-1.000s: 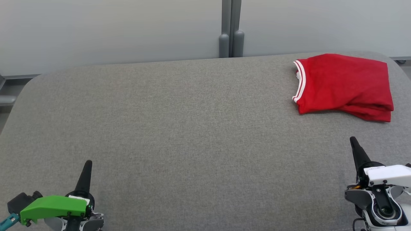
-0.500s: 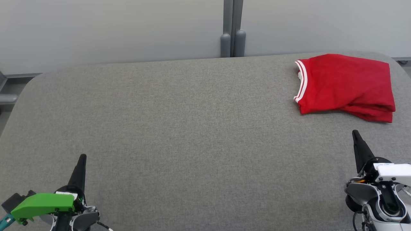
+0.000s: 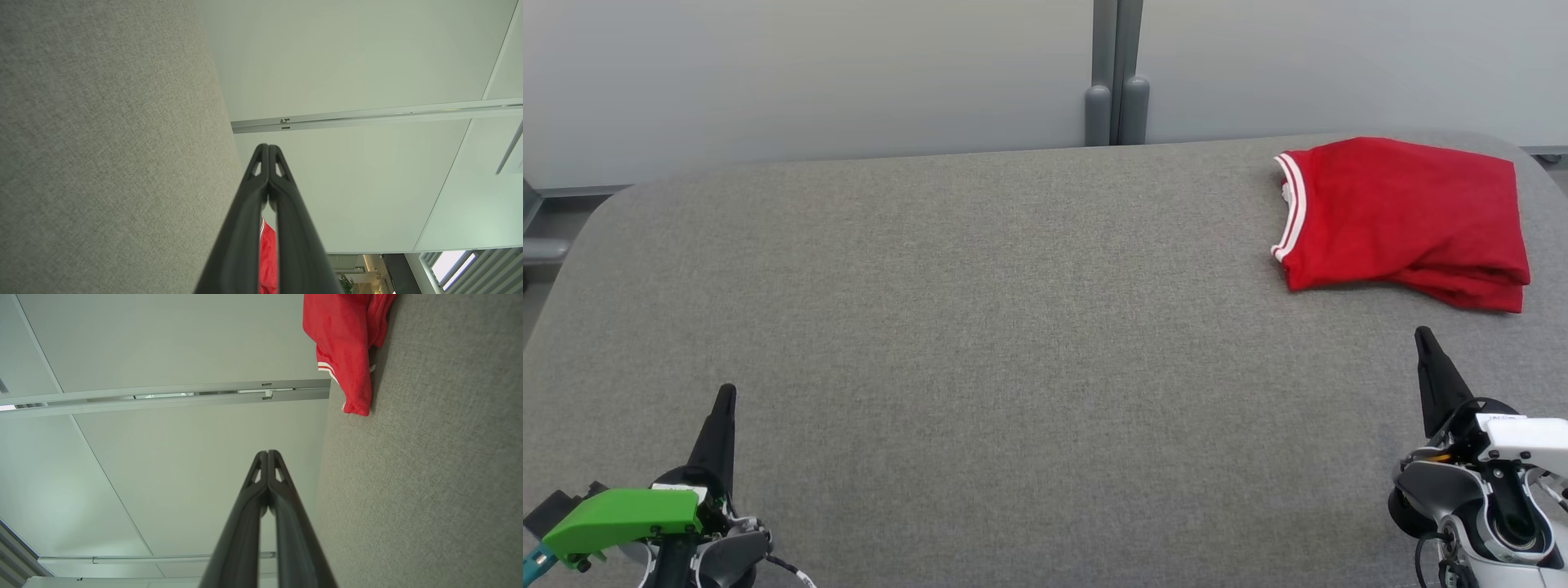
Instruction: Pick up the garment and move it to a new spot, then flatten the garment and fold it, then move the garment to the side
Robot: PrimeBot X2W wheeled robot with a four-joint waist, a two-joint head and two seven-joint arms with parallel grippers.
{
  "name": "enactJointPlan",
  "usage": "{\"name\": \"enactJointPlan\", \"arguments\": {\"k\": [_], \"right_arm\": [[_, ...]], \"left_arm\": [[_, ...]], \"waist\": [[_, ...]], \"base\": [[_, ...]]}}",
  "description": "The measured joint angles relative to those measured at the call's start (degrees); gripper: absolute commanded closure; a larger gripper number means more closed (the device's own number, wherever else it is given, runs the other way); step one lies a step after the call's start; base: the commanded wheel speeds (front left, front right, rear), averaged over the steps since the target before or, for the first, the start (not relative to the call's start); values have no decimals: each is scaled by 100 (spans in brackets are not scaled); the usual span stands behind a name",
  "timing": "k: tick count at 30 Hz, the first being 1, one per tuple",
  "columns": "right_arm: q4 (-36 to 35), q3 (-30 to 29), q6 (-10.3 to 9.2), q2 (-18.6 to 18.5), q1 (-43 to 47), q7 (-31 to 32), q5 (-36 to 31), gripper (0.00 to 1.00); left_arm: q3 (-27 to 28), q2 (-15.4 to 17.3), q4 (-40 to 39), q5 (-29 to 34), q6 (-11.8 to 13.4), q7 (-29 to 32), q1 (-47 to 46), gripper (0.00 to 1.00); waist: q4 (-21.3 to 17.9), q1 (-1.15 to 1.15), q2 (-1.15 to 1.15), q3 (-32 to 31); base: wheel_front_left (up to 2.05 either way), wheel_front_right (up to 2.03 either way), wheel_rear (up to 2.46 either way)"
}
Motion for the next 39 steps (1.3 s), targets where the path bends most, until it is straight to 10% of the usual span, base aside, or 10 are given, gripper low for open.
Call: {"name": "enactJointPlan", "arguments": {"k": [39], "right_arm": [[-11, 0, 0, 0, -2, 0, 1, 100]], "left_arm": [[0, -3, -23, 0, 0, -1, 0, 100]], "waist": [[-1, 0, 0, 1]], "base": [[0, 0, 0]]}}
